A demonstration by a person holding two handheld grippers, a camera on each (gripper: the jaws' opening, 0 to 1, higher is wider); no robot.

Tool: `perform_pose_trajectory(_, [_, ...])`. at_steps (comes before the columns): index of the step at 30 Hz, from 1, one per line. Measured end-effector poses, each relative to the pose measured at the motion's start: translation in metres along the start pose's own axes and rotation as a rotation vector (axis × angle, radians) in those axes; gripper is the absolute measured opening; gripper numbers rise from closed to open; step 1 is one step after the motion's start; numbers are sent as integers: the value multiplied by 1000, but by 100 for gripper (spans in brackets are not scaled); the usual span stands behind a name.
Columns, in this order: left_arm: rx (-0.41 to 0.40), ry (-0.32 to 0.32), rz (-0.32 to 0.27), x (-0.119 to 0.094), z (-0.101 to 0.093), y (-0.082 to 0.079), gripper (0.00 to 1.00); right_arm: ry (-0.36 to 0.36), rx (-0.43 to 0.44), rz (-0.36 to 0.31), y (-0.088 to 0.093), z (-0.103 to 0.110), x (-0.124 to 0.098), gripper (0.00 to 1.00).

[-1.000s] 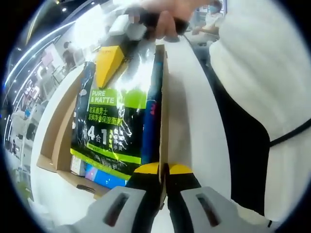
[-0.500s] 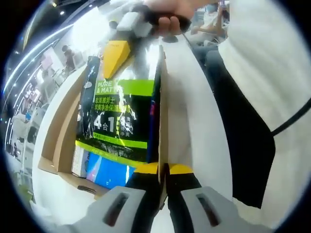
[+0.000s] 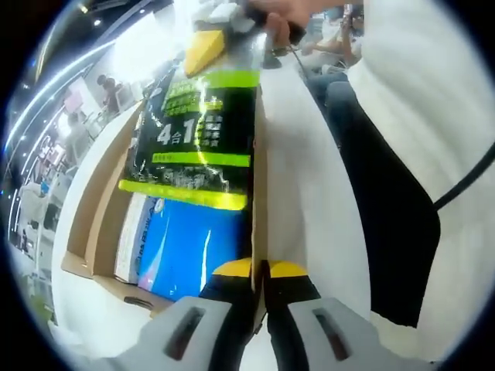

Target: Operate the shoe box by opening the lid, removing the specified soft item, and placing it in the target area until the item is outside and the box remains undamaged.

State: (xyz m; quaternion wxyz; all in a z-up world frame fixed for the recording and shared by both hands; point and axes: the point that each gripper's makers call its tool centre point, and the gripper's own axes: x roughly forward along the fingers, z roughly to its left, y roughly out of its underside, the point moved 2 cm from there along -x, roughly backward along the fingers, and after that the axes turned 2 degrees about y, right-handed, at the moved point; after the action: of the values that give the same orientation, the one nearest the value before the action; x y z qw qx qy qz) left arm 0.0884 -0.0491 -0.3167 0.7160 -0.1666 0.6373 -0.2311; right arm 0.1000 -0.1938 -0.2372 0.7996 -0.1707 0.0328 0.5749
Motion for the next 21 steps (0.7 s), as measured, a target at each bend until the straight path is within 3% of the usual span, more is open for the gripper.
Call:
perform_pose_trajectory(3, [-1,2,1,0,0,0,3,-38,-71,-59,-6,7,-9,0])
perform_pose_trajectory(5, [5,3,0,0,0,0,3,-60,-28,-57,-6,12,-16,0])
perform_pose_trajectory(13, [-7,0,3,1,0,0,3,-78,-39,-191,-15,14,-38,0])
perform_pose_trajectory(21, [-5,7,3,1,0,0,3,-75,-41,-219,-14,15,-52,0])
